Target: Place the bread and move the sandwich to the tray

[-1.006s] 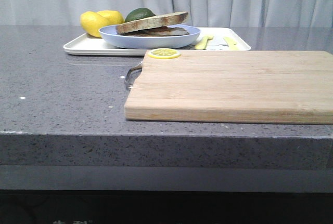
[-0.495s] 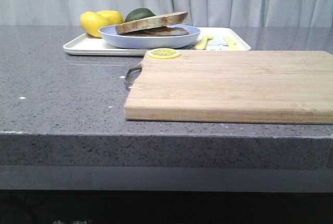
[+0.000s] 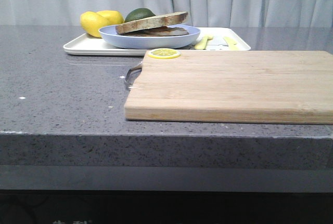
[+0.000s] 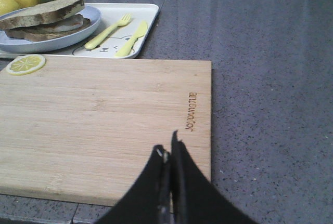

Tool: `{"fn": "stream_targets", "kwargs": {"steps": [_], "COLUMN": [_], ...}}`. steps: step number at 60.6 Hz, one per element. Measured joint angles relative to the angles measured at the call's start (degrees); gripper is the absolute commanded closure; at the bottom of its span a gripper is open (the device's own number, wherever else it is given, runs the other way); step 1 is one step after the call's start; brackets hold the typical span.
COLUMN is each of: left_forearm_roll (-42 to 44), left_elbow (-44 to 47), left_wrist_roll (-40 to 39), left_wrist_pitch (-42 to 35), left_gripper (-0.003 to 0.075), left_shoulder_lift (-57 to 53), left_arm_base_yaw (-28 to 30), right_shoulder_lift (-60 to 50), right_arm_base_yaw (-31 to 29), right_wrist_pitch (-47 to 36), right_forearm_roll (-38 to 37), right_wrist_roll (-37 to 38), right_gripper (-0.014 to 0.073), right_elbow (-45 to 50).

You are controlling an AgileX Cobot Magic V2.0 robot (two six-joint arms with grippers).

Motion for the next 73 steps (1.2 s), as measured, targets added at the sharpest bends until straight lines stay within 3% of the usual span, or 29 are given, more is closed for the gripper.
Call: {"fn": "stream_targets", "kwargs": {"steps": [8, 27, 38, 73], "left_forearm_roll": [0.0, 0.0, 0.0, 0.0], "left_elbow": [0.0, 0.0, 0.0, 0.0], "left_wrist_roll": [0.0, 0.0, 0.0, 0.0], "left_wrist_pitch": [0.0, -0.1, -0.1, -0.1], "left_gripper": [0.0741, 0.0741, 0.0741, 0.0741], "left_shoulder_lift": [0.0, 0.0, 0.0, 0.0], "left_arm_base_yaw": [0.0, 0.0, 0.0, 0.0], "right_shoulder_lift": [0.0, -0.7, -4.9, -14.2], "right_arm_base_yaw": [0.0, 0.0, -0.1, -0.1], "right_wrist_pitch": [-1.8, -22.4, -23.2, -20.9], "right_forearm_roll": [0.1, 1.7, 2.5, 2.7], "right_wrist_roll": [0.0, 0.0, 0.0, 0.0], "right_gripper": [0.0657, 0.0657, 0.0657, 0.0657], "right_elbow": [0.7, 14.3, 19.7, 20.0]}}
